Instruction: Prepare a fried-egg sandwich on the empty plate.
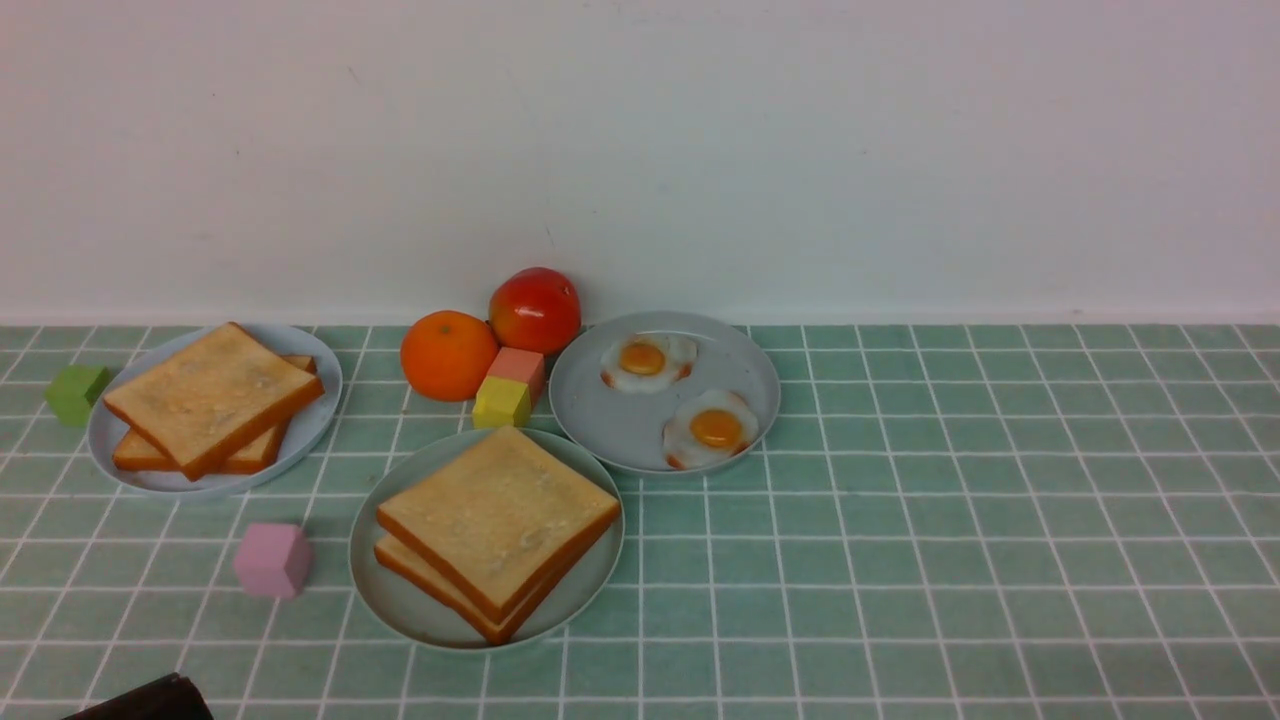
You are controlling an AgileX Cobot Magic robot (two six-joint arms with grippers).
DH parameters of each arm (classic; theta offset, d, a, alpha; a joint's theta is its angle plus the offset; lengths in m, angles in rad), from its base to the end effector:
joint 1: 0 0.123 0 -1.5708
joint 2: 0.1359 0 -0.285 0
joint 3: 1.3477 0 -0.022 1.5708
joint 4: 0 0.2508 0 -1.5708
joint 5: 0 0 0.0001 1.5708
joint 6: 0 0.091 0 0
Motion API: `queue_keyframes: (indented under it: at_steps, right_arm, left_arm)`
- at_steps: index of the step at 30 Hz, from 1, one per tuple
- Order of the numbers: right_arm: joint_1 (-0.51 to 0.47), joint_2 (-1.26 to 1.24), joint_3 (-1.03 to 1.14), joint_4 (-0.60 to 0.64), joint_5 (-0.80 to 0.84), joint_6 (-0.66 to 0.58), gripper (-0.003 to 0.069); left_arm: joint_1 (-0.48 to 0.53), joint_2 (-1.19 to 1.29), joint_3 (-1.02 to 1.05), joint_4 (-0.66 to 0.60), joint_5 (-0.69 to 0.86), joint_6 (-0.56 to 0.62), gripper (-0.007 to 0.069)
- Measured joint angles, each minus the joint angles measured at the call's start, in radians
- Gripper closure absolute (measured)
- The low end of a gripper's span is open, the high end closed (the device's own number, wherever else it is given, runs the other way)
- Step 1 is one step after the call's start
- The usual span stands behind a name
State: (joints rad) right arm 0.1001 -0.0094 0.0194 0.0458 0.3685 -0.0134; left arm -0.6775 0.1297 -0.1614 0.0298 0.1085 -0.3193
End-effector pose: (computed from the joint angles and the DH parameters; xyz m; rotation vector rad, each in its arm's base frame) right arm 0.0524 0.0068 0.1740 -0.0773 1.8614 0.1050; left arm 0.0488 -0.0389 0.2503 0.3079 1.5813 -0.7546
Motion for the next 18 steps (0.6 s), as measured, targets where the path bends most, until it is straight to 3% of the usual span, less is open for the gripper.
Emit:
queue_keyframes:
  at_steps: [18]
  right_arm:
    - [0.000,0.000,-0.001,0.004,0.008,-0.009,0.0662]
  left_arm:
    - [0.000,0.000,0.000,0.001,0.000,0.000,0.0603]
